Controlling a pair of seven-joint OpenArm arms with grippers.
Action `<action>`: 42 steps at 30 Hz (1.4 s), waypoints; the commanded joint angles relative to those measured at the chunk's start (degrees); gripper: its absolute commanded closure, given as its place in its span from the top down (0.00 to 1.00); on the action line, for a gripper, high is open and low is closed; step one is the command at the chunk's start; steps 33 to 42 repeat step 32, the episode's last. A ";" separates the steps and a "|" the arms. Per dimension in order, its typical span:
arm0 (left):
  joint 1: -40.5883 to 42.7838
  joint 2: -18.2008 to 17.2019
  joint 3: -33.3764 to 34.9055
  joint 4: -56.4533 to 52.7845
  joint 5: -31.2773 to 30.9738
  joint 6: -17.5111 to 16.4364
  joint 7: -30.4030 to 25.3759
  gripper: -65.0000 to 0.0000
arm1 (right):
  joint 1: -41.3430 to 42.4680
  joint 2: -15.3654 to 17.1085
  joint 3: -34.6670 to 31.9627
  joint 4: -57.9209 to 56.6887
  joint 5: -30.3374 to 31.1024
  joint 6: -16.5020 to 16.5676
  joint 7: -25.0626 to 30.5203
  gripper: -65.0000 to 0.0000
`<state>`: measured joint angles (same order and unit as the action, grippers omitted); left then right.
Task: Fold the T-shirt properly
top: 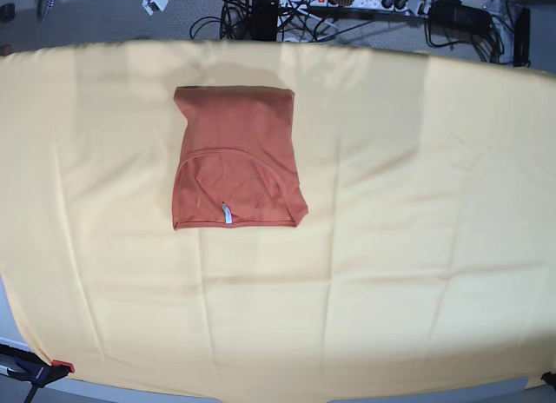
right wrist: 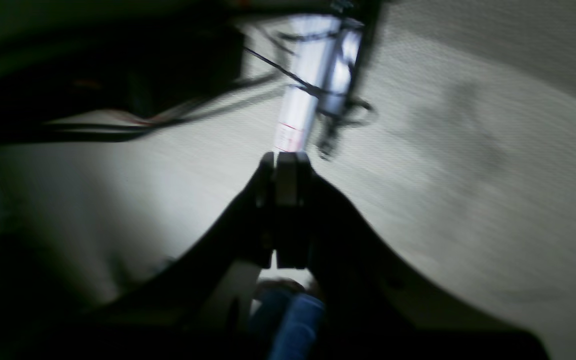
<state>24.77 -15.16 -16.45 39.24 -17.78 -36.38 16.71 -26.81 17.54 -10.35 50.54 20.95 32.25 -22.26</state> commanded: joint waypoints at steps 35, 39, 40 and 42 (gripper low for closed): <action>-7.32 8.66 23.56 -12.15 5.05 23.98 -20.74 0.00 | 3.63 -5.46 -8.79 -7.17 -13.75 -15.32 9.64 0.00; -7.32 8.66 23.56 -12.15 5.05 23.98 -20.74 0.00 | 3.63 -5.46 -8.79 -7.17 -13.75 -15.32 9.64 0.00; -7.32 8.66 23.56 -12.15 5.05 23.98 -20.74 0.00 | 3.63 -5.46 -8.79 -7.17 -13.75 -15.32 9.64 0.00; -7.32 8.66 23.56 -12.15 5.05 23.98 -20.74 0.00 | 3.63 -5.46 -8.79 -7.17 -13.75 -15.32 9.64 0.00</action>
